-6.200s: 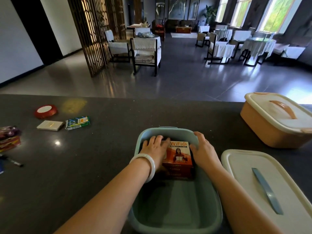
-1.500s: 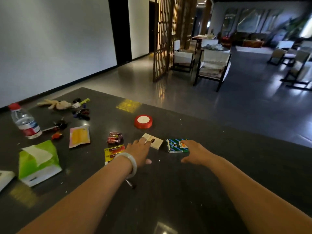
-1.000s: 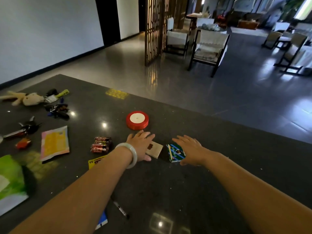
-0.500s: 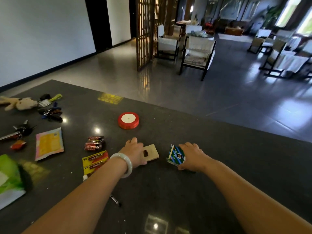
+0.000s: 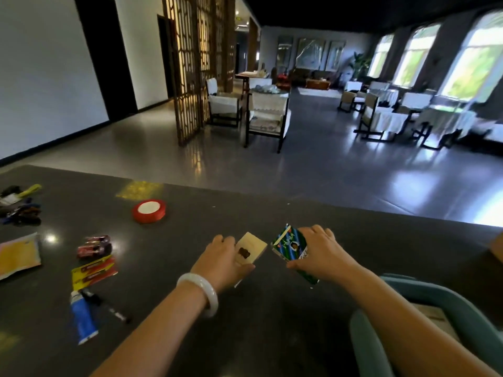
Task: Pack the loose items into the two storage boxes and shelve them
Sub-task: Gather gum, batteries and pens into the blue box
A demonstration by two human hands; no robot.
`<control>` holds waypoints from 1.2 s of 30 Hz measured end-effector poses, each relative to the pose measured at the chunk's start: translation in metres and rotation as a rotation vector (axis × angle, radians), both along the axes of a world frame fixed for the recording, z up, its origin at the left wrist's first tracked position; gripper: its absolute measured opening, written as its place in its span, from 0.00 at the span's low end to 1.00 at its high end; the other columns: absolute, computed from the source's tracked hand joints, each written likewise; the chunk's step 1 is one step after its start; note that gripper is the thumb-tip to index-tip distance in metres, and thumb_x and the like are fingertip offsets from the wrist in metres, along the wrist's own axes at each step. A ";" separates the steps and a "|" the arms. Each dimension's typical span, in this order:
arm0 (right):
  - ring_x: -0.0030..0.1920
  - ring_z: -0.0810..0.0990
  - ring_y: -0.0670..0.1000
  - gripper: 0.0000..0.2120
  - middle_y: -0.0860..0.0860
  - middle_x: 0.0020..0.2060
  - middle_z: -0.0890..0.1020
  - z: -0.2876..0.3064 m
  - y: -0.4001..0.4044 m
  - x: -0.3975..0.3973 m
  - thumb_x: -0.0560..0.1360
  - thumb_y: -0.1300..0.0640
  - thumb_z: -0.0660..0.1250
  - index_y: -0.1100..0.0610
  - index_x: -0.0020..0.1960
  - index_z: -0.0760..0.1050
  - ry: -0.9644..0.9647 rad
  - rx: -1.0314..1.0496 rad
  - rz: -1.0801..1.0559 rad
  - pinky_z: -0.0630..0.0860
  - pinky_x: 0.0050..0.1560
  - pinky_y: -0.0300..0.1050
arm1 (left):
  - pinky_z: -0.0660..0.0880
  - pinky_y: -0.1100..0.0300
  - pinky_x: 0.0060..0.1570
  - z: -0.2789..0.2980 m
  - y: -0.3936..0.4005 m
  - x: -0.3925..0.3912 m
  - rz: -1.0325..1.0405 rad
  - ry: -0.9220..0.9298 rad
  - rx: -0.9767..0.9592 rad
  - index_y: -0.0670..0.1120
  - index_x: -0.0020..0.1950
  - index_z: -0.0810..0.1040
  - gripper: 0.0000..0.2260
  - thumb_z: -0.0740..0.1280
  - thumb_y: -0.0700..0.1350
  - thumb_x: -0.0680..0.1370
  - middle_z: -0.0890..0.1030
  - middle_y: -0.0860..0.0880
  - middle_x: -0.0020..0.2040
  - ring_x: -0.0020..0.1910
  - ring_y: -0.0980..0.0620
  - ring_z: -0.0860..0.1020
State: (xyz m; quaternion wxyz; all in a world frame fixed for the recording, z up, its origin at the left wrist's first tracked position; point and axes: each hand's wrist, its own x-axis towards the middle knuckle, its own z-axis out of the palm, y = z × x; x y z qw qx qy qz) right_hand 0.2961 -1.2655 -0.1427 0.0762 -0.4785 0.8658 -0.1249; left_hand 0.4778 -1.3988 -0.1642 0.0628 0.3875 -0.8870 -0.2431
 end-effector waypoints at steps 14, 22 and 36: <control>0.62 0.66 0.54 0.43 0.52 0.61 0.71 -0.003 0.208 -0.115 0.64 0.31 0.70 0.54 0.70 0.65 -0.031 -0.083 -0.367 0.66 0.62 0.49 | 0.71 0.59 0.48 0.016 0.201 -0.121 -0.135 0.085 -0.039 0.51 0.59 0.70 0.24 0.68 0.64 0.72 0.69 0.53 0.53 0.51 0.54 0.70; 0.61 0.68 0.55 0.40 0.54 0.60 0.71 -0.023 0.236 -0.109 0.67 0.31 0.67 0.57 0.68 0.66 -0.019 -0.085 -0.399 0.69 0.59 0.49 | 0.71 0.58 0.52 -0.002 0.261 -0.142 -0.041 0.070 -0.115 0.47 0.62 0.69 0.27 0.68 0.62 0.72 0.72 0.49 0.59 0.57 0.50 0.72; 0.63 0.68 0.57 0.40 0.56 0.62 0.70 -0.026 0.247 -0.088 0.68 0.30 0.65 0.58 0.67 0.65 0.088 -0.125 -0.412 0.67 0.62 0.51 | 0.69 0.54 0.65 -0.024 0.277 -0.161 0.034 -0.077 -0.109 0.42 0.72 0.60 0.31 0.67 0.56 0.77 0.70 0.42 0.69 0.66 0.46 0.71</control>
